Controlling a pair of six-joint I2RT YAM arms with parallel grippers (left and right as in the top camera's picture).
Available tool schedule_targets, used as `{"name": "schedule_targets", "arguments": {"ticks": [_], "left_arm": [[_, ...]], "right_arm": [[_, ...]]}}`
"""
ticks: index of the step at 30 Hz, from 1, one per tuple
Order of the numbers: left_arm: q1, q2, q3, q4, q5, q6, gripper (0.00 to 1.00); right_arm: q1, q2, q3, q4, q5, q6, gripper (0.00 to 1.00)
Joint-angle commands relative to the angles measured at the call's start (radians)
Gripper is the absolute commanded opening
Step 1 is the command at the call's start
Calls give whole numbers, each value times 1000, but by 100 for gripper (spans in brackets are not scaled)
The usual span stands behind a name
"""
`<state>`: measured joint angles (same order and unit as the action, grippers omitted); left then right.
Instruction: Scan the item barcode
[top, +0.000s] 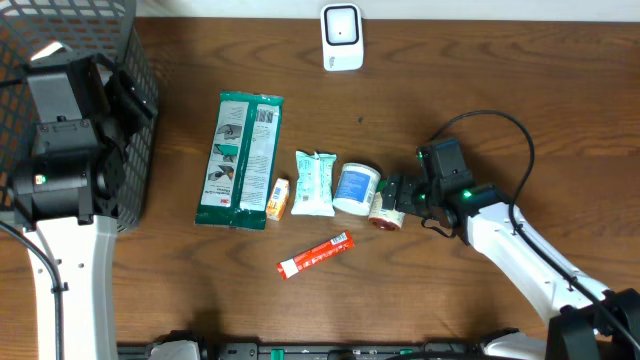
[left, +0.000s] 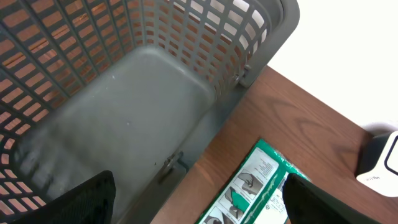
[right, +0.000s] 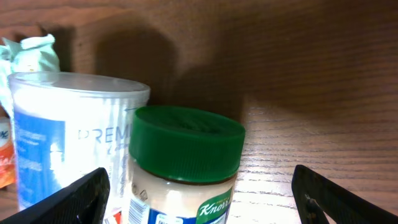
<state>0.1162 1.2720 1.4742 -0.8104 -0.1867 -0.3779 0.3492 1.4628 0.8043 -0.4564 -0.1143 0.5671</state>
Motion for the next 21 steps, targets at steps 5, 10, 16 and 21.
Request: {"name": "schedule_targets", "arguments": {"ticks": [5,10,16,21], "left_arm": [[3,2,4,-1,-9,2,84],[3,2,4,-1,-9,2,84],[3,2,4,-1,-9,2,84],[3,2,4,-1,-9,2,84]], "right_arm": [[6,92,-8,11,12,39,88],[5,93,-8,2,12,39,79],[-8,47,-8,-36,13,38,74],[-26,28,-8,-57,31,37,75]]}}
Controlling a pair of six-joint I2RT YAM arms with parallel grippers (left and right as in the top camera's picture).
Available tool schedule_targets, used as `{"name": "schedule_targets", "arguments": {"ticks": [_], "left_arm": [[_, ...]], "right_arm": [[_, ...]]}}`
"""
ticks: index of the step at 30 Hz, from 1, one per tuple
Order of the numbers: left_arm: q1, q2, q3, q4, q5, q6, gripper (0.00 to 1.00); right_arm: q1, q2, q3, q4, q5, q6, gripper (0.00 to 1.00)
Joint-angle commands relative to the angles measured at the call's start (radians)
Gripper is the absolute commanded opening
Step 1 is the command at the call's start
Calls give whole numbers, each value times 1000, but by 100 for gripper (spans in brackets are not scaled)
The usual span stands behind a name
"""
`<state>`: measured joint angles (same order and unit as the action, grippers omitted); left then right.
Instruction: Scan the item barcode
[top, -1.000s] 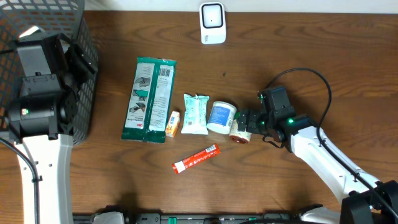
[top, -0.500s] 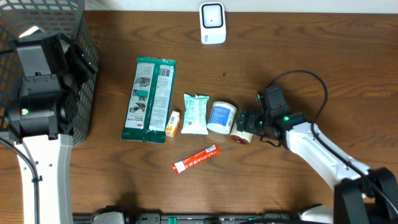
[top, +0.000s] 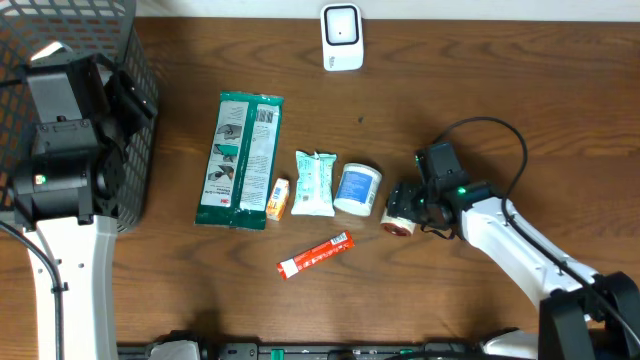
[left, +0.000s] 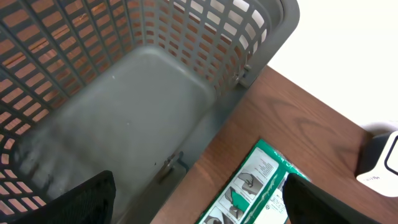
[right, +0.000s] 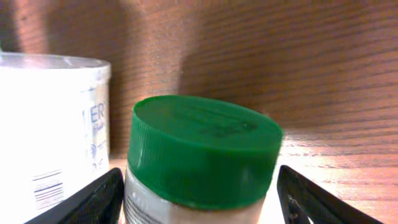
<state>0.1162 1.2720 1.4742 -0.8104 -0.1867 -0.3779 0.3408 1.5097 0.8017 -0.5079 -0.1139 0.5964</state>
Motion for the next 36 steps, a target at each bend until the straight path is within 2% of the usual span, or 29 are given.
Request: {"name": "schedule_targets", "arguments": {"ticks": [1,5,12,21,29,36], "left_arm": [[3,2,4,-1,-9,2,84],[3,2,4,-1,-9,2,84],[3,2,4,-1,-9,2,84],[3,2,4,-1,-9,2,84],[3,2,4,-1,-9,2,84],[3,2,4,-1,-9,2,84]], "right_arm": [[-18,-19,-5,-8,47,8,76],[-19,-18,-5,0,72,-10,80],[-18,-15,-5,6,72,-3,79],[-19,33,-5,-5,53,171,80],[-19,33,-5,2,98,179,85],[-19,34,-5,-1,86,270,86]]}}
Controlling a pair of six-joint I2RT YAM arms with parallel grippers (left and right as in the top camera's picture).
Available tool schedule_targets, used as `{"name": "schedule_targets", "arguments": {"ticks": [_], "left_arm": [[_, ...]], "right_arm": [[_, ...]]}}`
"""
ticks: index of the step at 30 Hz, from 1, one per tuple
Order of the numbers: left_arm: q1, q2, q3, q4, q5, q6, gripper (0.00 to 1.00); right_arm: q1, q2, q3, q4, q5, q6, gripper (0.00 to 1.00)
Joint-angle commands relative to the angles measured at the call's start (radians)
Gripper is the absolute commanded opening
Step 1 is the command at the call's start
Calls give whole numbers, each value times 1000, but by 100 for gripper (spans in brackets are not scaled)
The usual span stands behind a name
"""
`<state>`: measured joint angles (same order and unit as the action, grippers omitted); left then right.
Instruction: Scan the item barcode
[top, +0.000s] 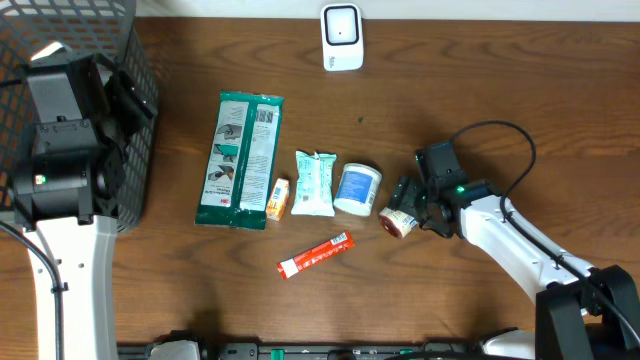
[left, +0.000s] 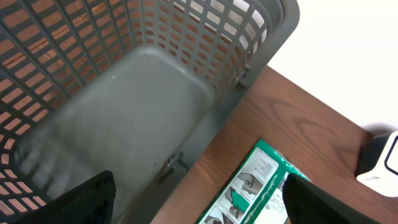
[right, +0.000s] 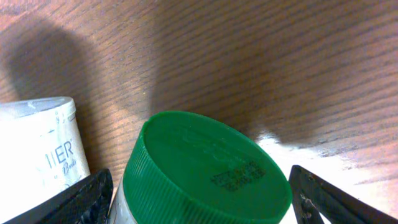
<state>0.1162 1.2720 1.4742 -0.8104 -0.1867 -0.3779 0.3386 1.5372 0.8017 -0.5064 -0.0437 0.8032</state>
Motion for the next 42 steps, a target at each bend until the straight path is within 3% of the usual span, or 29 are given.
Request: {"name": "schedule_targets", "arguments": {"ticks": [1,10,17,27,35,42], "left_arm": [[3,2,4,-1,-9,2,84],[3,2,4,-1,-9,2,84],[3,2,4,-1,-9,2,84],[3,2,4,-1,-9,2,84],[3,2,4,-1,-9,2,84],[3,2,4,-1,-9,2,84]], "right_arm": [[-17,6,-5,-2,8,84,86],[-18,6,-5,0,-17,241,96],[-17,6,-5,35,-18,263,84],[-17,6,-6,43,-22,310,77],[-17,6,-6,43,-12,147,64],[-18,6,-5,47,-4,3,73]]}}
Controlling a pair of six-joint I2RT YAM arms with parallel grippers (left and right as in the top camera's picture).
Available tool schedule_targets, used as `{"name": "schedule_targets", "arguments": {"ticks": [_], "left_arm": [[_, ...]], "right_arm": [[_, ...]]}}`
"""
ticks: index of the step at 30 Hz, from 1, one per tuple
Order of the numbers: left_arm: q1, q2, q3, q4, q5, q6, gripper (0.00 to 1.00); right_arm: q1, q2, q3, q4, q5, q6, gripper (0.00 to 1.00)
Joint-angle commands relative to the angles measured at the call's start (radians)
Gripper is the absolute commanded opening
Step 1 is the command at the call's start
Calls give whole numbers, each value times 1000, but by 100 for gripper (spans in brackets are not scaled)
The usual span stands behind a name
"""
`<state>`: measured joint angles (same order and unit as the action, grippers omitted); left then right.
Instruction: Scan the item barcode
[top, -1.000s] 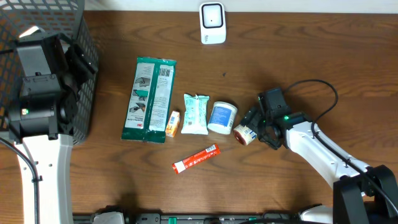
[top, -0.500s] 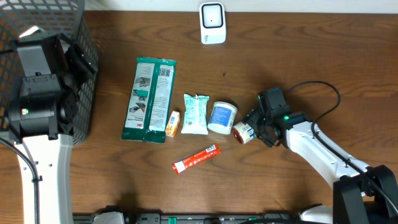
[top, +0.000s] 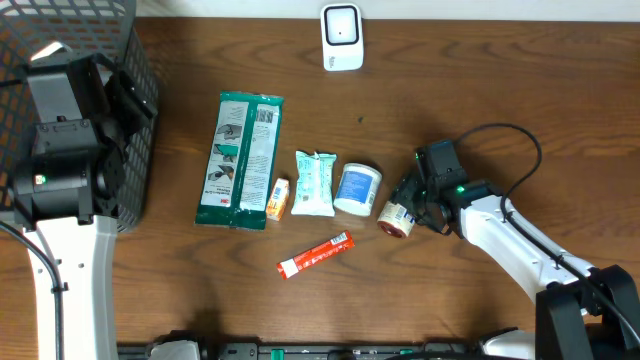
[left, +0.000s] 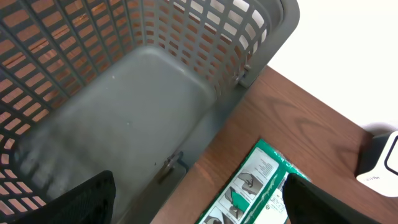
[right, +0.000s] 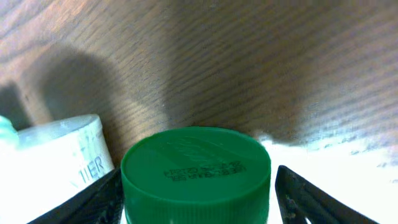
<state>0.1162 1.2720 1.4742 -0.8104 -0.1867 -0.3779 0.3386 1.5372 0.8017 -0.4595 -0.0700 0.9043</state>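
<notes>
A jar with a green lid (right: 196, 171) and a white label fills the right wrist view, its lid turned to the camera. Overhead, this jar (top: 396, 216) sits tilted right of centre, beside a white tub (top: 357, 188). My right gripper (top: 401, 208) is shut on the jar, one finger on each side of it. The white scanner (top: 341, 38) stands at the table's far edge. My left gripper (left: 198, 210) hangs open and holds nothing, above the basket's corner at the far left.
A grey mesh basket (left: 124, 93) takes up the left end. A row lies mid-table: a green packet (top: 240, 160), a small orange box (top: 278, 198), a pale wipes pack (top: 314, 183) and the tub. A red tube (top: 315, 254) lies nearer the front.
The right gripper's fingers stand closer around the jar's lid, and the lid faces the wrist camera more squarely. Overhead the jar has shifted slightly toward the tub. The left arm is unchanged.
At first my right gripper stood open around the upright jar next to the tub. Then its fingers were nearer the jar, which sat a little further right. After that the jar was tipped in the gripper. It stays held and tilted.
</notes>
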Motion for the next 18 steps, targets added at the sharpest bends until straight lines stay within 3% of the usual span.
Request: {"name": "schedule_targets", "arguments": {"ticks": [1,18], "left_arm": [[3,2,4,-1,-9,2,84],[3,2,4,-1,-9,2,84]], "right_arm": [[-18,6,-5,0,29,-102,73],[-16,28,-17,3,39,-19,73]]}}
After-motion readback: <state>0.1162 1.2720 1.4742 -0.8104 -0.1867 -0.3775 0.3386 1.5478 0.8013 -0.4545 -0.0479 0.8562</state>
